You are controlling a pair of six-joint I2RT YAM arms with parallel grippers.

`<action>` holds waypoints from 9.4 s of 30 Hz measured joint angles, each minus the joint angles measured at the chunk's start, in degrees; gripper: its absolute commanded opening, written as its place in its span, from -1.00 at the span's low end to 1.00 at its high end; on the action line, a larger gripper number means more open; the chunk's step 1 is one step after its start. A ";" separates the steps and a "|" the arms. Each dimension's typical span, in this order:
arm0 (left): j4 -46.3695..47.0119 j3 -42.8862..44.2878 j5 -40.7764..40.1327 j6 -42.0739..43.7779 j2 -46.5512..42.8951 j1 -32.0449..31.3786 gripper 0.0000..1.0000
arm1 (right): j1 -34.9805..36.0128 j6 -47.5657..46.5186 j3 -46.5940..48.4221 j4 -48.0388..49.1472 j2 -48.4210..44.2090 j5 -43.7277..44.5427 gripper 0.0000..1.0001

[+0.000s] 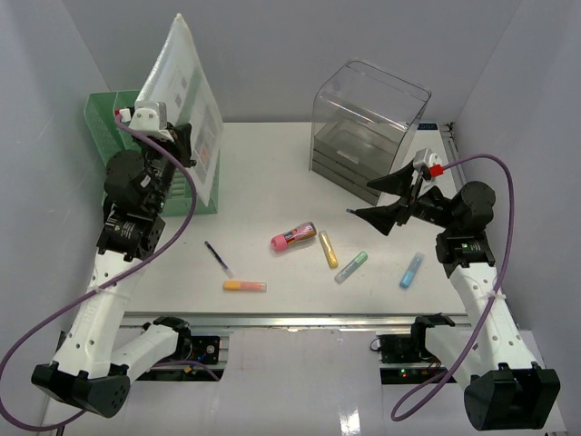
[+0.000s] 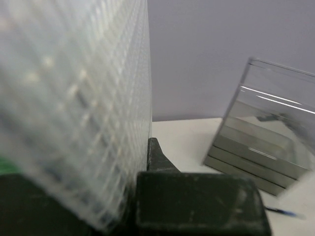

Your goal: Organize the desk

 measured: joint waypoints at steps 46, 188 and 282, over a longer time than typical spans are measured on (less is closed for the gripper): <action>40.35 -17.79 17.62 -0.70 24.84 18.80 -1.00 | -11.65 4.34 -16.35 16.20 -7.60 -7.03 0.80; 48.80 5.80 25.01 -72.45 56.86 -16.17 -1.00 | -18.65 15.72 7.41 -10.96 9.22 1.60 0.94; 34.44 -10.97 31.31 -49.84 25.04 -14.64 0.84 | -8.08 27.66 12.59 5.72 24.07 5.67 -0.85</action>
